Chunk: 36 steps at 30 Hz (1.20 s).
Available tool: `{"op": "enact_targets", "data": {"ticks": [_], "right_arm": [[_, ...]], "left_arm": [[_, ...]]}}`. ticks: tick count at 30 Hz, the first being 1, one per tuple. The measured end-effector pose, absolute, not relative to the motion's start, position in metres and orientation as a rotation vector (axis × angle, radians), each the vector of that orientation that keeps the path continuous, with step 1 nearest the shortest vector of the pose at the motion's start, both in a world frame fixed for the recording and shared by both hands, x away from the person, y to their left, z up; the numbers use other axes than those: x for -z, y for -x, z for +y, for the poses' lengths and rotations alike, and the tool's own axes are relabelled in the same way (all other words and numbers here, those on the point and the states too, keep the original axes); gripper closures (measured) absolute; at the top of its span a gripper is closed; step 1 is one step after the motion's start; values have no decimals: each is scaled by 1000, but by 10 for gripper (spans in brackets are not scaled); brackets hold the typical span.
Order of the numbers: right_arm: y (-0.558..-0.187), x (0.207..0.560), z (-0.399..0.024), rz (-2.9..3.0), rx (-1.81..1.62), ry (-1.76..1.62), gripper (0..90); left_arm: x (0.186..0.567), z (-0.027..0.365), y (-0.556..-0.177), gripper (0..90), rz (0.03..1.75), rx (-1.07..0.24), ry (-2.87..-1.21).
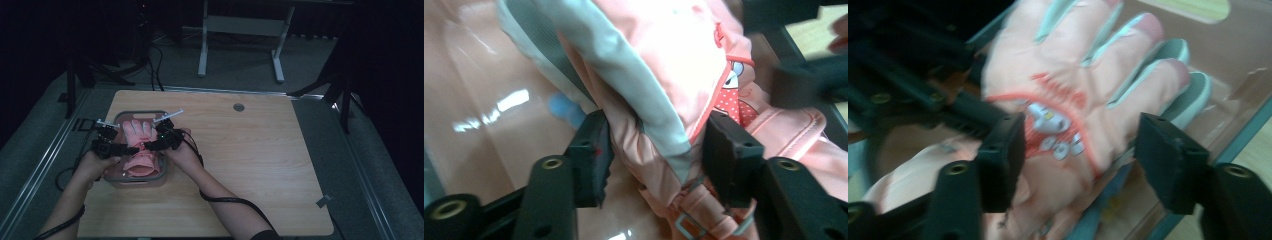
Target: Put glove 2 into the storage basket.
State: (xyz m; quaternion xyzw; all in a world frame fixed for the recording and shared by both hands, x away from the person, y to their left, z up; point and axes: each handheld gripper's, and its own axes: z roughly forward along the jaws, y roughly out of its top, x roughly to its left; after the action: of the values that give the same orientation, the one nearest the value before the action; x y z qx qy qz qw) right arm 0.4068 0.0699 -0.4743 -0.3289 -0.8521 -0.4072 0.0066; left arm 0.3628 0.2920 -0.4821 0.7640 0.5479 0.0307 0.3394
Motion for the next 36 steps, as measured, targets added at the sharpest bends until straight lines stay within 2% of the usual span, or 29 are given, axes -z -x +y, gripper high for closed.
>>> {"op": "enact_targets", "data": {"ticks": [2,5,8,15,18,22,36], "right_arm": [[-408,471,67,-2657,1275,997,280],[-410,466,59,-2606,1308,990,190],[-411,460,50,-2575,1344,977,169],[-411,449,30,-2562,1395,968,163],[-409,446,21,-2577,1405,956,157],[-408,445,9,-2574,1410,957,157],[-392,441,-27,-2608,1429,905,152]], "left_arm": [[480,292,-362,430,1427,-128,-1976],[477,291,-360,319,1433,-213,-1941],[475,290,-358,186,1427,-302,-1920],[460,289,-350,25,1340,-374,-1855],[453,287,-344,25,1318,-424,-1848],[442,283,-336,25,1282,-425,-1804],[417,218,-293,26,997,-370,-1842]]}}
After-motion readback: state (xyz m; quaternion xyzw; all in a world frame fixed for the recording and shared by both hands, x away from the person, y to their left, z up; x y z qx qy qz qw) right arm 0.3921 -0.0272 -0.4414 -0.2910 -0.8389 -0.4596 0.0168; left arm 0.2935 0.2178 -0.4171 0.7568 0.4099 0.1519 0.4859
